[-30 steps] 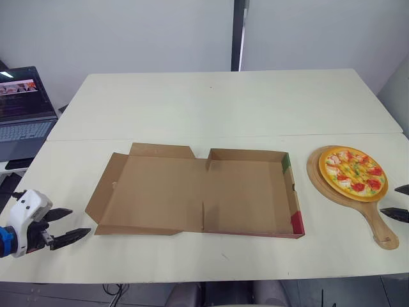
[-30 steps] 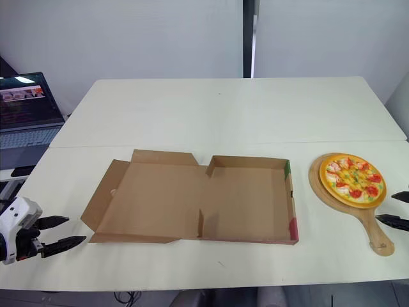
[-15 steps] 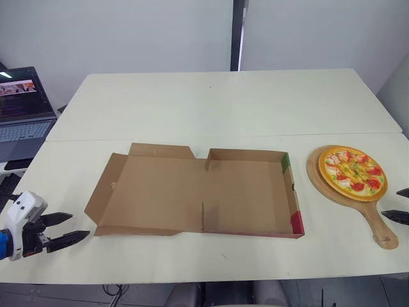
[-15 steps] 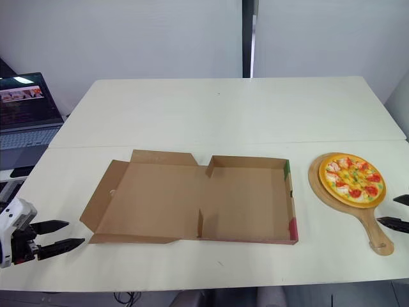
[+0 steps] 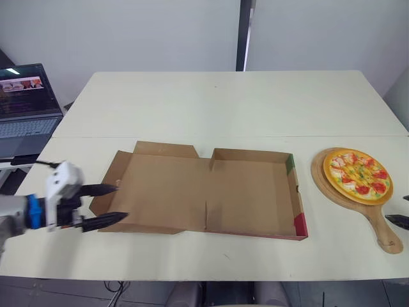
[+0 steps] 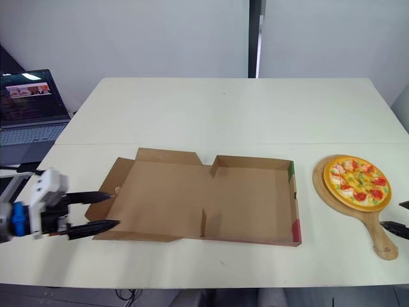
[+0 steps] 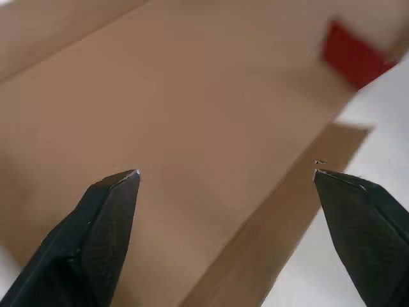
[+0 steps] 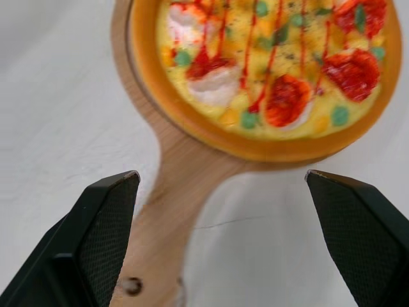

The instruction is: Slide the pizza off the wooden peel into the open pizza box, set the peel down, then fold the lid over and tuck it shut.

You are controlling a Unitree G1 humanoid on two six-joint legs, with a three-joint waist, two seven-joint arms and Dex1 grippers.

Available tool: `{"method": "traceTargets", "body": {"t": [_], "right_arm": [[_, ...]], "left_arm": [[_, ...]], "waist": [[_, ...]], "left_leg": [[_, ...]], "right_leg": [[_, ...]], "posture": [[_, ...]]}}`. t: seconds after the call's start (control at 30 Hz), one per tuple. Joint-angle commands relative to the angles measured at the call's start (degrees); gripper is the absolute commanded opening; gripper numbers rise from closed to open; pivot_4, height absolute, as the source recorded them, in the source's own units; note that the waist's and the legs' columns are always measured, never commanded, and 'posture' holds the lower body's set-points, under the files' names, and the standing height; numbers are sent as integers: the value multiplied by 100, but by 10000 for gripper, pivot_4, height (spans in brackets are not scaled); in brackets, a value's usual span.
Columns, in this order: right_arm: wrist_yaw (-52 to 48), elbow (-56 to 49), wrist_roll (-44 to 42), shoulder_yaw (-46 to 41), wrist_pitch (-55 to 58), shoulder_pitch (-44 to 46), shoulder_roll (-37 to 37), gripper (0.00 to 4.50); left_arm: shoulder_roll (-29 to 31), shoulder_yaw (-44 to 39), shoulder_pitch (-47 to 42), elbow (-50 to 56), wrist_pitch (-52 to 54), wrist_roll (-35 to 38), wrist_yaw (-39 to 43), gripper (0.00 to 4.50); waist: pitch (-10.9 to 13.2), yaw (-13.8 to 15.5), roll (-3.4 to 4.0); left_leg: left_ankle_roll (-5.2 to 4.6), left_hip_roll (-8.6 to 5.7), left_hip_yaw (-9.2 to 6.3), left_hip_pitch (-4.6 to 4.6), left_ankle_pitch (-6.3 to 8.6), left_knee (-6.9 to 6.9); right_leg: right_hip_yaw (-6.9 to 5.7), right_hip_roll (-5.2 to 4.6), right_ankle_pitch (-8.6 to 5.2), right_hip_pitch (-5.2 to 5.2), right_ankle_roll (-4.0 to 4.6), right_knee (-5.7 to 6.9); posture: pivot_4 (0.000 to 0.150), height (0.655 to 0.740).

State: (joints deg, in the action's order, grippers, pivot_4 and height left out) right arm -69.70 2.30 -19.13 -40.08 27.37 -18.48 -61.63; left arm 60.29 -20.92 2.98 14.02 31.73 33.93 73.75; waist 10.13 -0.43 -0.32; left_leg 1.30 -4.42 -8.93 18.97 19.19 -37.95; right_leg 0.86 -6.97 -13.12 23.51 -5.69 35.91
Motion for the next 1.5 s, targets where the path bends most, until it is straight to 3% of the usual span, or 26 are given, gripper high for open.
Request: {"method": "traceTargets", "body": {"t": [0.03, 0.2, 0.33, 0.53, 0.9, 1.0, 1.13, 1.23, 1.5], "right_arm": [[193, -1211, -361, -646, 698, -366, 300, 44661], [871, -2298, -591, -762, 1692, -621, 739, 44661], [1914, -2575, -291, -348, 2386, -368, 950, 44661], [2535, -2149, -115, 223, 2922, 81, 840, 44661], [2267, -1014, -147, 1169, 2574, 667, 590, 44661], [2219, -799, -161, 1276, 2450, 739, 610, 38625], [2166, -583, -167, 1312, 2297, 769, 642, 23943], [2169, -545, -181, 1244, 2135, 727, 718, 15883], [2458, -858, -227, 510, 1222, 531, 1250, 15424]], "left_arm": [[-96, 546, -695, 847, 391, 581, -77, 45000], [-362, 1418, -1815, 1347, 684, 924, -50, 45000], [-715, 2057, -2665, 1373, 652, 915, 76, 45000], [-1045, 2579, -3303, 1215, 571, 850, 286, 45000], [-1341, 2795, -3480, 1073, 403, 551, 193, 45000], [-1361, 2785, -3440, 1055, 366, 490, 156, 45000], [-1408, 2769, -3416, 1012, 285, 425, 116, 45000], [-1431, 2724, -3398, 936, 219, 358, 88, 45000], [-1468, 2563, -3347, 721, 58, 243, -143, 45000]], "waist": [[0, 26, -1], [1, 3, -2], [3, 24, -8], [6, 27, -13], [14, 18, -31], [23, 17, -56], [21, 17, -70], [16, 15, -84], [18, 3, -86]], "left_leg": [[0, 1, 0, -1, 0, -3], [2, 2, 13, -8, -1, -4], [2, -2, 13, -6, -2, -13], [9, -5, 14, -4, -5, -12], [20, -4, 15, -6, -12, -13], [20, 0, 13, -7, -12, -17], [22, 7, 11, -8, -13, -18], [24, 11, 11, -9, -14, -18], [24, 12, 11, -10, -14, -19]], "right_leg": [[0, 2, 1, -2, 1, 0], [6, 5, 5, -4, 6, 1], [6, 9, 10, -7, 11, 1], [6, 16, 10, -6, 14, -1], [8, 36, 14, -7, 19, -4], [8, 45, 17, -9, 24, -4], [9, 54, 19, -9, 26, -4], [9, 58, 20, -9, 29, -4], [14, 60, 22, -9, 31, -4]], "posture": [[1500, 7400], [1500, 7400], [1500, 7400], [1500, 7400], [1500, 7400], [1500, 7400], [1500, 7400], [1500, 7400], [1500, 7400]]}}
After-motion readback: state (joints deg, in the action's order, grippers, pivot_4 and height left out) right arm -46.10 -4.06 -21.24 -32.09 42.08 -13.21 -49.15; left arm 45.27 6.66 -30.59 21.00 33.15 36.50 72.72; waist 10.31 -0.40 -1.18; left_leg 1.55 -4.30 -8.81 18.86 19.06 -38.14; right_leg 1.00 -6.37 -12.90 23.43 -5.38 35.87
